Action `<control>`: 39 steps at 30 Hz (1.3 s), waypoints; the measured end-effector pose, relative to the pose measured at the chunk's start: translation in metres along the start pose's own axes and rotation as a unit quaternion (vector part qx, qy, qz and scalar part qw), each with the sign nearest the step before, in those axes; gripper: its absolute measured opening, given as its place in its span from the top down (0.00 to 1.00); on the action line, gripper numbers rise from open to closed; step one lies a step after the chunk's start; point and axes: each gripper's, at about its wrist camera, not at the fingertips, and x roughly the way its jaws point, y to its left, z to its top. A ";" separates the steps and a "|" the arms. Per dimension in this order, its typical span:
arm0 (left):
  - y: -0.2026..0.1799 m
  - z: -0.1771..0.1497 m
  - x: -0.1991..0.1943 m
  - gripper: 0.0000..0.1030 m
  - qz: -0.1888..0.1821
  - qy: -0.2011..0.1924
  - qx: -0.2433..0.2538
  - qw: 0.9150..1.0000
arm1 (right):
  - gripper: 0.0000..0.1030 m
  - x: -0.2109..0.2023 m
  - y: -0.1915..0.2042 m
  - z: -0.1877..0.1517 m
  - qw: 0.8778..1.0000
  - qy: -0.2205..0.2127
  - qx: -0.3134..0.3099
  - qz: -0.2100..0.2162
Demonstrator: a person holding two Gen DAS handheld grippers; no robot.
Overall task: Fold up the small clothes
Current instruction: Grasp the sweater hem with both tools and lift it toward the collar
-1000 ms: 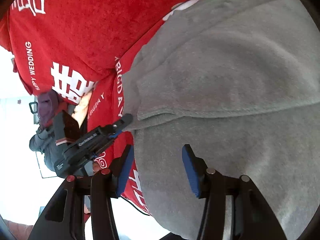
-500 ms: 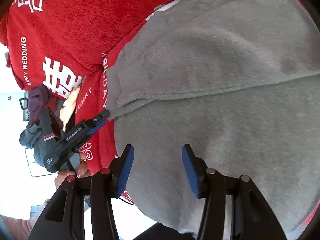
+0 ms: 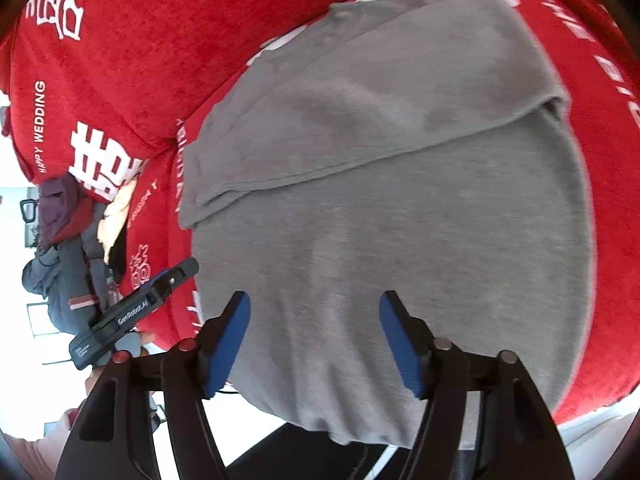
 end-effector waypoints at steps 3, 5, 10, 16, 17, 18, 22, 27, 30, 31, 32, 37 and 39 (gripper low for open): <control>-0.017 -0.005 0.002 0.16 -0.006 0.018 0.001 1.000 | 0.23 -0.012 -0.013 -0.004 1.000 -0.007 -0.001 -0.015; -0.026 -0.009 0.001 0.16 -0.009 0.023 0.004 1.000 | 0.22 -0.017 -0.022 -0.006 1.000 -0.007 0.000 -0.022; -0.055 -0.014 0.000 0.09 0.002 0.022 0.020 1.000 | 0.22 -0.027 -0.050 -0.011 0.999 -0.003 0.015 -0.029; -0.092 -0.012 0.004 0.09 0.028 0.023 0.023 0.999 | 0.20 -0.041 -0.078 -0.012 0.999 -0.007 0.018 -0.027; -0.097 -0.012 0.004 0.09 0.028 0.023 0.022 0.999 | 0.19 -0.045 -0.083 -0.011 0.999 -0.011 0.013 -0.029; -0.103 -0.013 0.003 0.09 0.030 0.022 0.023 0.999 | 0.19 -0.049 -0.085 -0.011 0.999 -0.015 0.007 -0.031; -0.128 -0.020 0.000 0.09 0.045 0.022 0.017 0.999 | 0.18 -0.064 -0.094 -0.008 0.997 -0.035 -0.030 -0.063; -0.141 -0.034 -0.004 0.09 0.049 0.019 -0.005 0.999 | 0.18 -0.068 -0.109 -0.003 0.998 0.006 -0.040 -0.045; -0.140 -0.047 -0.006 0.09 0.050 0.020 -0.023 0.998 | 0.18 -0.066 -0.114 -0.005 0.997 0.018 -0.056 -0.050; -0.137 -0.051 -0.007 0.09 0.048 0.023 -0.027 0.998 | 0.18 -0.065 -0.114 -0.006 0.997 0.021 -0.060 -0.050; -0.135 -0.056 -0.007 0.09 0.048 0.026 -0.030 0.998 | 0.18 -0.063 -0.115 -0.007 0.996 0.024 -0.063 -0.051; -0.113 -0.079 -0.014 0.09 0.034 0.030 -0.042 0.998 | 0.18 -0.062 -0.111 -0.021 0.996 0.022 -0.071 -0.050; -0.099 -0.090 -0.013 0.09 0.020 0.032 -0.051 0.998 | 0.17 -0.060 -0.109 -0.028 0.996 0.020 -0.072 -0.046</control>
